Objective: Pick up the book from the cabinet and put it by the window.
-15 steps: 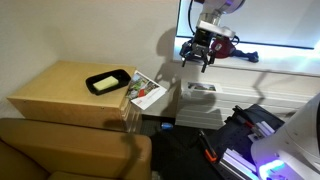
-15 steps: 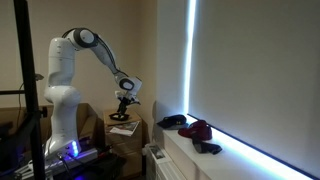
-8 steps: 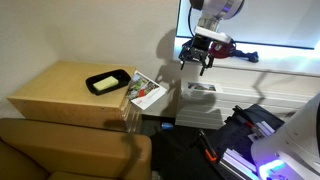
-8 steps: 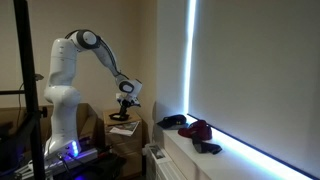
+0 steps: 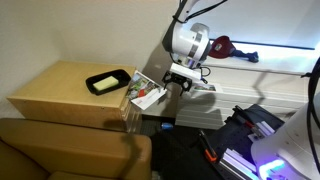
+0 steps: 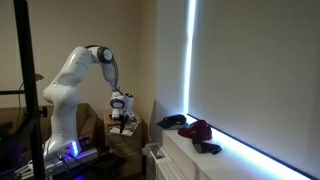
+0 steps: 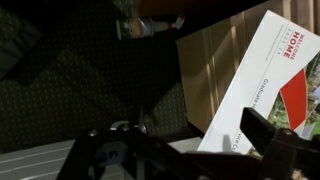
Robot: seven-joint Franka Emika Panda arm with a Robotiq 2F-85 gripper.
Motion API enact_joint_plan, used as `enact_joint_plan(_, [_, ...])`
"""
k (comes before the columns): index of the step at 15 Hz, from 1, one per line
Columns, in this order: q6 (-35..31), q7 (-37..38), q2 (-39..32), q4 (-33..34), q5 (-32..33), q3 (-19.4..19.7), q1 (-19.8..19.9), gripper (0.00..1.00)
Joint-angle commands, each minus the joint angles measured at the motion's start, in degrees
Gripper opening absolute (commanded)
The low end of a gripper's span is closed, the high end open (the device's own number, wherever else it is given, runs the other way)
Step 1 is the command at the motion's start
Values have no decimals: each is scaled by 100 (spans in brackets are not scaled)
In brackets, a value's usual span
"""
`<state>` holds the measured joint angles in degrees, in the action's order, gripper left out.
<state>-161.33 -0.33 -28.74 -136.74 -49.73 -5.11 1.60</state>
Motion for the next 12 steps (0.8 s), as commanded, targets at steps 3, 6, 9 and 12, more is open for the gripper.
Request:
enact_joint_plan(3, [-662,-27,-472,338,-341,-322,-75,100])
enact_joint_plan(6, [-659,-25,-471,330,-339,-290,-87,100])
enact_joint_plan(9, [-1723,-1027,-900,930,-1919,-1472,870,100])
enact_joint_plan(12, [-2650,-2341,-1383,1668,-3396,-2706,1824,100])
